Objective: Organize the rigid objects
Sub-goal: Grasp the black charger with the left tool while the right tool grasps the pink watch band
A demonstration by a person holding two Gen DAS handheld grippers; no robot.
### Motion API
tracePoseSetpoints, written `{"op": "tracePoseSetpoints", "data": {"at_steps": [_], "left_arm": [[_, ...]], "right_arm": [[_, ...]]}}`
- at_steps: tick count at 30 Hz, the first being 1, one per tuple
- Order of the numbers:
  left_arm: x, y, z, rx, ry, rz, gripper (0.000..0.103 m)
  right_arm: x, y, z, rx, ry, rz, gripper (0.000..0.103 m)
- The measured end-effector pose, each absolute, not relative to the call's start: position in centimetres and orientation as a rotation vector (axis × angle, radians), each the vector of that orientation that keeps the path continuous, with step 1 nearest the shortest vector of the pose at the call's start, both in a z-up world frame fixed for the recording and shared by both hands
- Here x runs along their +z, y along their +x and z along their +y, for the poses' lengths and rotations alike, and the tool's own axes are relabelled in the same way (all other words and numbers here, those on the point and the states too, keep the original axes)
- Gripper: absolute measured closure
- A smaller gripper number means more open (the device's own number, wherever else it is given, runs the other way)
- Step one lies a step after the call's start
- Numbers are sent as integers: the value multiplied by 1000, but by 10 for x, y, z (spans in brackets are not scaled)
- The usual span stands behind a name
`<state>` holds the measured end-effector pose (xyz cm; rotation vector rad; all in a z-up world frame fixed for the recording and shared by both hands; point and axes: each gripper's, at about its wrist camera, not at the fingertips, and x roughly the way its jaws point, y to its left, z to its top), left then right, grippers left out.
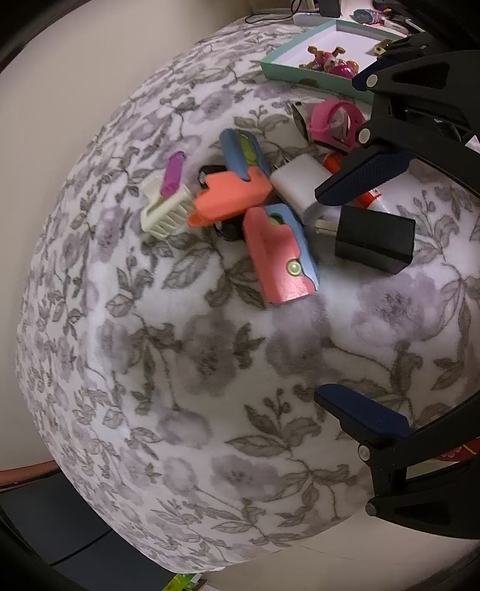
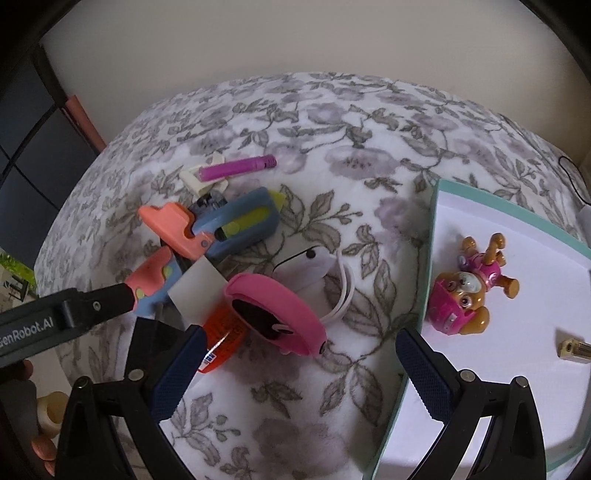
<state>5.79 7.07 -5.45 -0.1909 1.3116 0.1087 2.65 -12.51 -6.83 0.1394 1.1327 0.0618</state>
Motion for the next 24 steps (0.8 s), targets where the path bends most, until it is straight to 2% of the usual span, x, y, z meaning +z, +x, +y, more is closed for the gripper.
{"op": "tracePoseSetpoints", "data": {"at_steps": [5,10,14,15,19,22,24], "left_arm": [[-60,57,69,106,-204,1352,6],[-63,59,69,88,-232,1373,6],[-66,60,67,71,-257,1395,6],[-67,61,66,67,-258,1400,6],[-71,59,63,49,-271,1416,6],[-73,60,58,28,-273,1420,19],[-74,59,56,15,-271,1429,36]], "right_arm": [[-69,28,-126,74,144,1125,1],[-69,28,-121,91,126,1126,13],[-69,28,-119,104,123,1131,34],[-69,27,-119,110,128,1131,44],[-68,26,-122,105,142,1133,55],[-67,26,-127,91,163,1132,66],[-67,26,-131,83,186,1130,74]]}}
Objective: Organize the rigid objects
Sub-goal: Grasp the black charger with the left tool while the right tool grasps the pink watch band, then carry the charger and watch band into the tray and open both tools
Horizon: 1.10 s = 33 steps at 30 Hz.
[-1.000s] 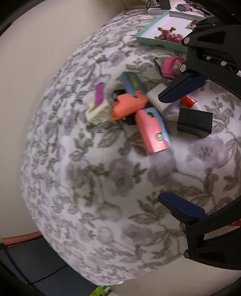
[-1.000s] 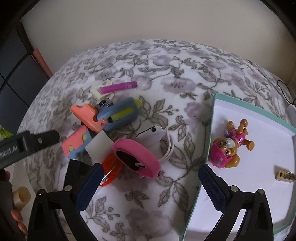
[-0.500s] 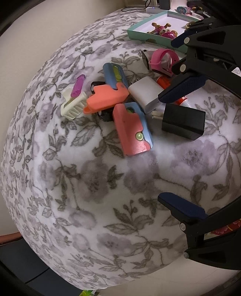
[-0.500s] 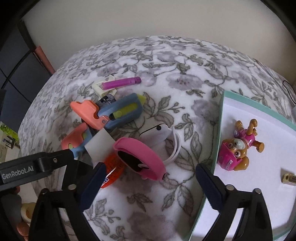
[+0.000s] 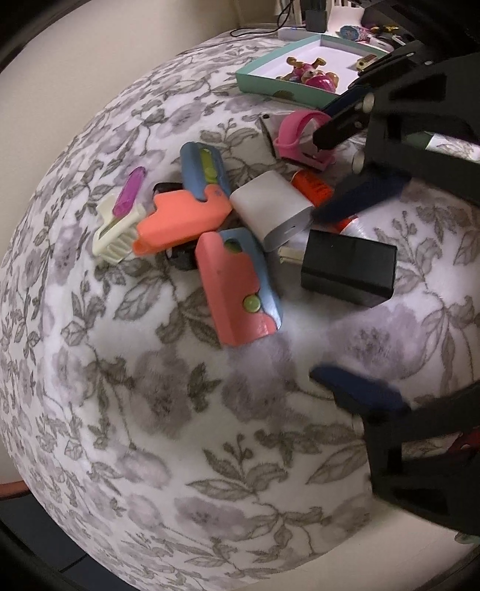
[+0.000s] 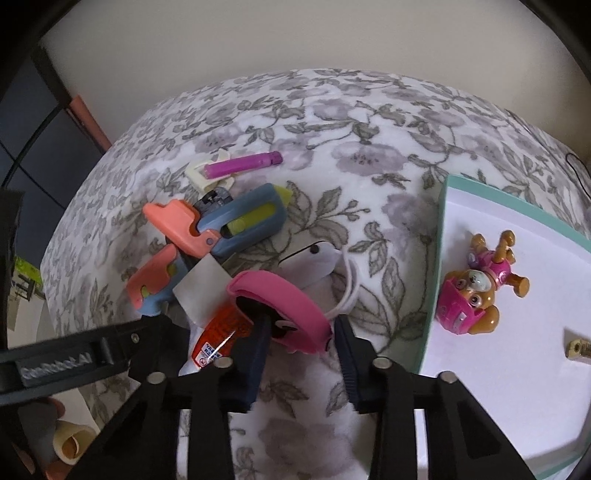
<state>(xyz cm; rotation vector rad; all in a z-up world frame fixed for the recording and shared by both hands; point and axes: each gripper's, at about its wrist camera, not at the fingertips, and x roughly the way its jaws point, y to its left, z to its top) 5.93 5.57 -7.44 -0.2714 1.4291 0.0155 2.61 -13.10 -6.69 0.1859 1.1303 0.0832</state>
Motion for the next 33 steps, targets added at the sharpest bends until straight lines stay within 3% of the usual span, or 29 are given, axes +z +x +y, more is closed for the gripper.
{"op": "tracePoseSetpoints", "data": {"at_steps": [7,12,33], "left_arm": [[-79,59,41,-56,-276,1430,71],[-76,57,38,-61,-277,1413,72],[-5,47,10,-196,-215,1151,72]], "right_arm": [[-65,27,-137,79,229,1121,85],[-57,25,-139,89,260,1089,90],[-20,9,-199,31,501,962,90]]}}
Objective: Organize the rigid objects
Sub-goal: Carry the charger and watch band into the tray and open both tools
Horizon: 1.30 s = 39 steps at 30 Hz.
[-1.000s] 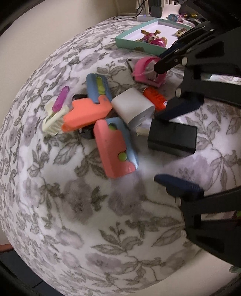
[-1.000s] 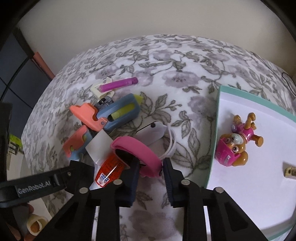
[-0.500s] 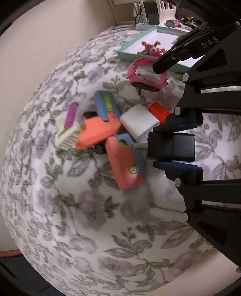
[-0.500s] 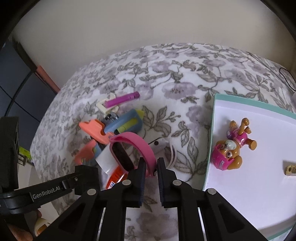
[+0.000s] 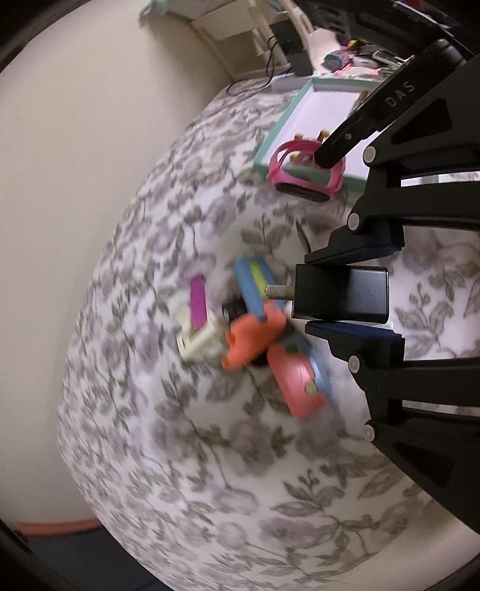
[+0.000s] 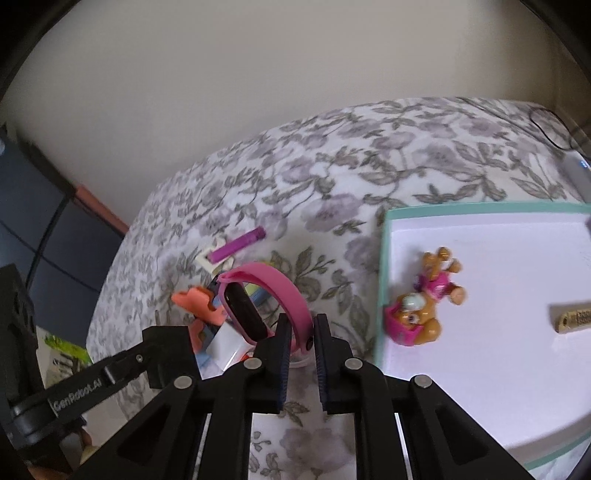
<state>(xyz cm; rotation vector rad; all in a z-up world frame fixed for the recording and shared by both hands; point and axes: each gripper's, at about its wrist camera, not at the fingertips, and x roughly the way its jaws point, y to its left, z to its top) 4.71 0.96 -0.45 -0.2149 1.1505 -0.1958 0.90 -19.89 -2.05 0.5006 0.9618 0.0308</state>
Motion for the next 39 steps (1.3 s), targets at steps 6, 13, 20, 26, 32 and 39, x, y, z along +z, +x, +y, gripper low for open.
{"op": "tracePoseSetpoints", "data": {"at_steps": [6,13,20,26,32,39], "left_arm": [[2,41,-21,-263,-152,1120,72],[3,29,-68,-369,-62,1108,72],[2,7,-125,-483,79,1071,72],[-8,-13,-165,-567,170,1076,72],[-26,-21,-185,-592,242,1118,72],[-45,-18,-189,-572,287,1165,72]], "right_arm": [[-17,-8,-242,-73,558,931,90],[-16,-35,-299,-236,600,905,90],[-19,-66,-351,-376,693,878,90],[-25,-87,-377,-472,696,898,90],[-37,-87,-374,-445,661,982,90],[-52,-75,-351,-398,572,1094,89]]}}
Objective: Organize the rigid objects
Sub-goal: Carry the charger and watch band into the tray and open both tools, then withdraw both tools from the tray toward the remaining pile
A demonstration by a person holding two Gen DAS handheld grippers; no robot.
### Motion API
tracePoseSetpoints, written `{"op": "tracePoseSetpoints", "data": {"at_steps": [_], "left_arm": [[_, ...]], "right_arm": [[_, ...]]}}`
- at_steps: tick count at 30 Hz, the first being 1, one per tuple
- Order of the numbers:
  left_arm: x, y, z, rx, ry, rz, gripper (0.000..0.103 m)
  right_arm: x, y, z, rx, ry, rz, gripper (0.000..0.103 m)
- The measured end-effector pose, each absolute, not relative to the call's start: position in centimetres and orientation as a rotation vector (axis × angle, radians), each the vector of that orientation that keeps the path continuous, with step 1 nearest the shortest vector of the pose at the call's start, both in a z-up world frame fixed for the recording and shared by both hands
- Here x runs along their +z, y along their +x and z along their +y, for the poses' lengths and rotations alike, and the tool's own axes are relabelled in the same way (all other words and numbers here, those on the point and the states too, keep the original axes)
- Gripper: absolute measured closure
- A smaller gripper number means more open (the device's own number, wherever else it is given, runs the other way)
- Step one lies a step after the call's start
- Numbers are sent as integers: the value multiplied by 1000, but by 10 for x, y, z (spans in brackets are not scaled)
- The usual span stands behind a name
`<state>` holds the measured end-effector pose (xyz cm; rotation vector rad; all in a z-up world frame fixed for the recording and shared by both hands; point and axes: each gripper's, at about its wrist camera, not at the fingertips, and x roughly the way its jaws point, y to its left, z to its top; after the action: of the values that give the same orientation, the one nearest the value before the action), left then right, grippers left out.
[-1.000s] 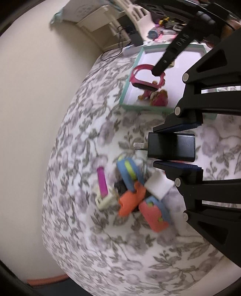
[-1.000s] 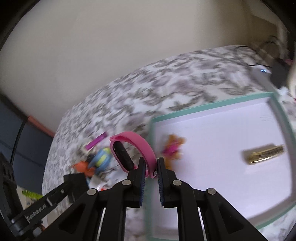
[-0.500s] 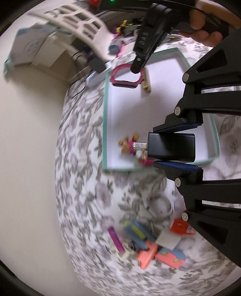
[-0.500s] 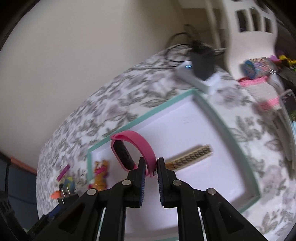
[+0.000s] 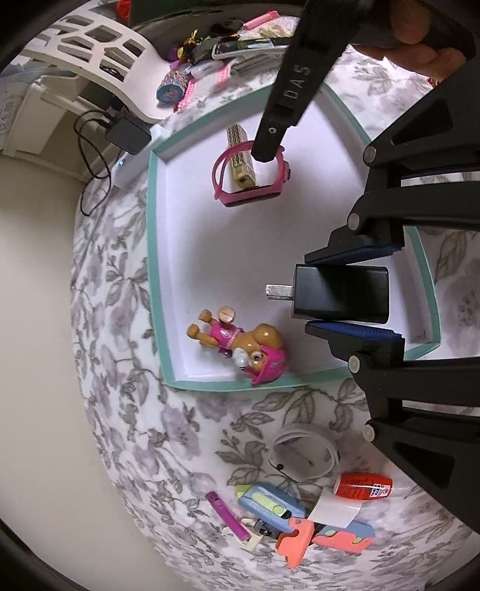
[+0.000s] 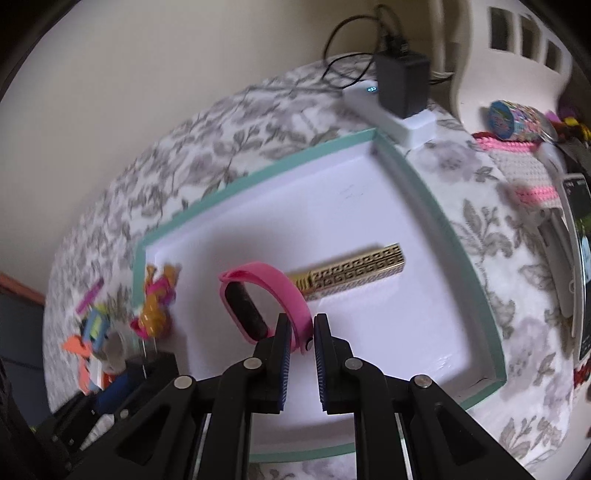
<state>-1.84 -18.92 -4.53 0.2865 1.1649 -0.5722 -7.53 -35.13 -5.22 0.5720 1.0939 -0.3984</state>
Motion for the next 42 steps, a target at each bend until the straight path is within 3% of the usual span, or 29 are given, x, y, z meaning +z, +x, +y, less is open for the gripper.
{"op": "tracePoseSetpoints", "data": {"at_steps": [17,20,23,26,29,30,32,35,39,42], "left_arm": [[-59,-13,-189,-557,306,1199,72],[-57,-12,-189,-559,293,1197,67],[-50,-13,-190,-546,307,1167,60],[-41,-12,-190,-540,313,1134,57],[-37,-9,-186,-525,297,1126,54],[-36,-8,-186,-518,296,1124,54],[-35,-5,-183,-492,290,1120,52],[-32,-1,-178,-469,271,1113,42],[-28,4,-172,-435,250,1094,40],[-28,7,-167,-419,229,1098,40]], "right_arm": [[-68,-71,-351,-438,578,1156,87],[-64,-70,-350,-454,545,1147,86],[-59,-70,-350,-474,518,1131,77],[-56,-72,-352,-493,510,1111,60],[-52,-73,-355,-506,507,1093,50],[-51,-72,-355,-511,503,1088,41],[-49,-72,-354,-513,492,1077,32],[-45,-70,-353,-512,465,1055,25],[-38,-71,-352,-523,449,1009,3],[-34,-72,-352,-534,440,976,0]]}}
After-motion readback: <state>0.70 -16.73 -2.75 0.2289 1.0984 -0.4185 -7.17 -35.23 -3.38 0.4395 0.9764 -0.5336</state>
